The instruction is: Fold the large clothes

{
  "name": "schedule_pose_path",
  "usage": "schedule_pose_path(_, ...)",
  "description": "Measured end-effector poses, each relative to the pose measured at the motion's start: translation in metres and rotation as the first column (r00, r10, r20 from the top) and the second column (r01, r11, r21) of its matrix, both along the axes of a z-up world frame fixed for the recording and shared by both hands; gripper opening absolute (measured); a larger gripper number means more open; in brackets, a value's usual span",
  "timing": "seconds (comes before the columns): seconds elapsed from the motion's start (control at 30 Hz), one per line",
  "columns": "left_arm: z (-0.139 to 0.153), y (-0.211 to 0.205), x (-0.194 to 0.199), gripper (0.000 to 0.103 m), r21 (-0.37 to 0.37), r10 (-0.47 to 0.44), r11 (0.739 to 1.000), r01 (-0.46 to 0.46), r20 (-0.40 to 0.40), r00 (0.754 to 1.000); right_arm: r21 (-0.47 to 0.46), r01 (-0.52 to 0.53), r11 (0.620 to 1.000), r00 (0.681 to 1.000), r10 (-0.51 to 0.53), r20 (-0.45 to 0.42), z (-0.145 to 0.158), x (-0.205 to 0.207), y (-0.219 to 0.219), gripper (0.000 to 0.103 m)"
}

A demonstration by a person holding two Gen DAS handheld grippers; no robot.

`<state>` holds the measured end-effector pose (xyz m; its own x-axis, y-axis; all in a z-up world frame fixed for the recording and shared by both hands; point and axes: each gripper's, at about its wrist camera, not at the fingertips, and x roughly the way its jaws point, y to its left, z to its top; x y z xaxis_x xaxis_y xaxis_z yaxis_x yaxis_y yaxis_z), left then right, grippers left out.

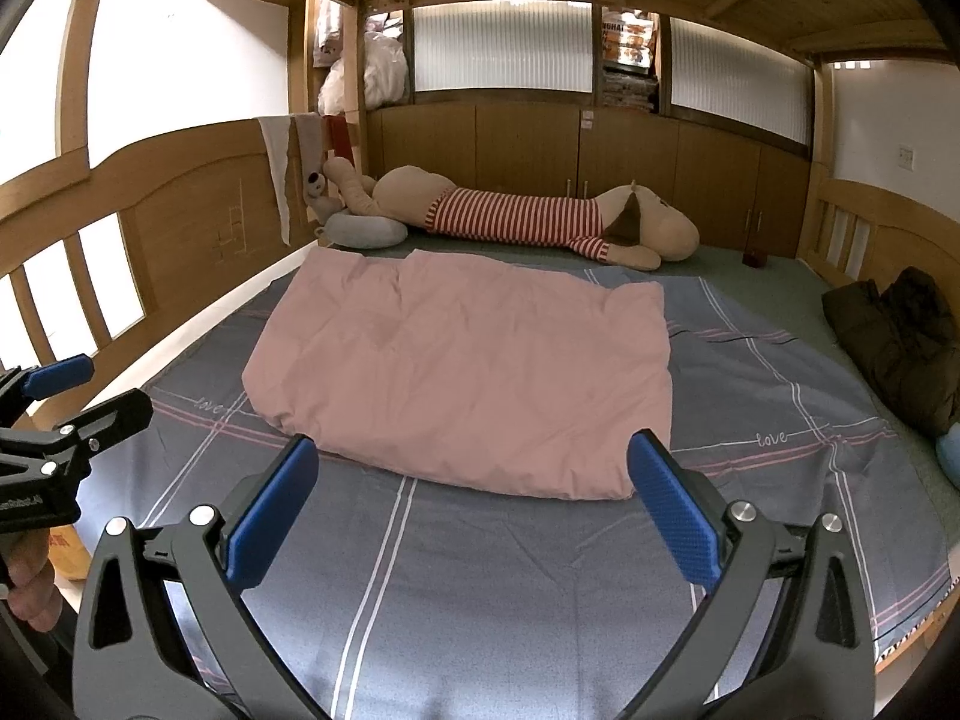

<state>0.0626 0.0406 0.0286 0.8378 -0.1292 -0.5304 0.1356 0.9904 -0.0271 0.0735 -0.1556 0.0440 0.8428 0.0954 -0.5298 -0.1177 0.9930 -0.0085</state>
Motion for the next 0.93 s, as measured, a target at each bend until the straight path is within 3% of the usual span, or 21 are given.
schedule_pose_path(0.93, -0.0046, 0.0071, 0.0095, 0.101, -0.028, 0.003, 1.000, -0.004, -0.039, 0.999, -0.001, 0.000, 1.000, 1.000, 0.000, -0.002, -0.0013, -0.0002, 0.0007, 0.102)
